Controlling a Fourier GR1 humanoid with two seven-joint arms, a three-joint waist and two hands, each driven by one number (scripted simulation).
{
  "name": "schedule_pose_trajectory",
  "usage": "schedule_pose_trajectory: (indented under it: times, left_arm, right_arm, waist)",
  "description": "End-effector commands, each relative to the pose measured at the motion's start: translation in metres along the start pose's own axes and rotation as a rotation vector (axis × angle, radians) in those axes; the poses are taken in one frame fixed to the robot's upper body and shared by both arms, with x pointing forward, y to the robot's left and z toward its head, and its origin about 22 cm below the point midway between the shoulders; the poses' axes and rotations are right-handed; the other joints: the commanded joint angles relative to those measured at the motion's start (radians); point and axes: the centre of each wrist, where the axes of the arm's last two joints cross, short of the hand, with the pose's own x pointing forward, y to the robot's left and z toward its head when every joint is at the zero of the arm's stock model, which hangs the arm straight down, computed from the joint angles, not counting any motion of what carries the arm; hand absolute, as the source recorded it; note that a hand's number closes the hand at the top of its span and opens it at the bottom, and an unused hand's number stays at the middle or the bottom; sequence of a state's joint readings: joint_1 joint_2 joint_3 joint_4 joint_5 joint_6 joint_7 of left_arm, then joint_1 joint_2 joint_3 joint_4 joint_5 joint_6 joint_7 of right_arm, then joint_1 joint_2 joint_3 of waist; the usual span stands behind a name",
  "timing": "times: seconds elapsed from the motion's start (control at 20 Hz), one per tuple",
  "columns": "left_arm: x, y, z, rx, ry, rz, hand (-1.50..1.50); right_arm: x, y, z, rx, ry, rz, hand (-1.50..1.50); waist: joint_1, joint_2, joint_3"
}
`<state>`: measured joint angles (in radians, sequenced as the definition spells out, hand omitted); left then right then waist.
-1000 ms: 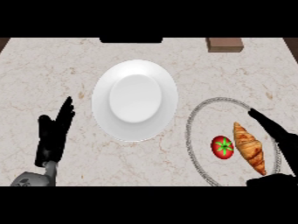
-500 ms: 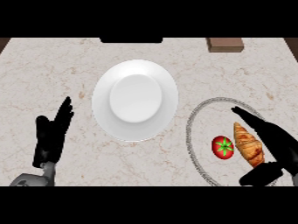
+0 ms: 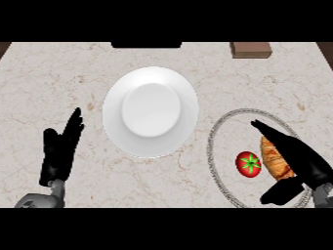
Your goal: Pick the tomato from the placemat and place it in the plate
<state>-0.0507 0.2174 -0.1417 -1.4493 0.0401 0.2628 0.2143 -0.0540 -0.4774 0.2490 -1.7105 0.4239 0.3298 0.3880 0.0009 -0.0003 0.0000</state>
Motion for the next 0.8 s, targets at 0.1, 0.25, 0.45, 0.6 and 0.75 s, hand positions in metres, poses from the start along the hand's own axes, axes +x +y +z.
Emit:
schedule_pose_trajectory:
  times: [0.1,0.25,0.45,0.6,0.75]
  left_arm:
    - [-0.003,0.011,0.012,0.013,0.01,0.003,0.0]
    - [-0.006,0.008,-0.003,0.006,0.0,0.0,0.0]
    - [0.015,-0.008,-0.011,0.027,-0.006,0.01,0.0]
    - [-0.006,0.009,0.007,0.002,0.002,0.005,0.0]
    - [0.009,0.007,0.007,0.019,-0.014,0.005,0.0]
  right_arm:
    - [-0.017,0.002,-0.009,0.044,0.016,-0.006,-1.5]
    - [0.015,0.003,-0.026,0.047,0.034,-0.011,-1.5]
    - [-0.003,0.026,-0.024,0.029,0.018,0.001,-1.5]
    - [-0.018,0.048,-0.03,0.068,0.027,0.005,-1.5]
    - [-0.011,0.043,-0.009,0.04,-0.017,0.064,1.5]
  waist:
    - [0.001,0.0,0.0]
    - [0.001,0.0,0.0]
    - [-0.002,0.0,0.0]
    - [0.001,0.0,0.0]
    - [-0.002,-0.001,0.0]
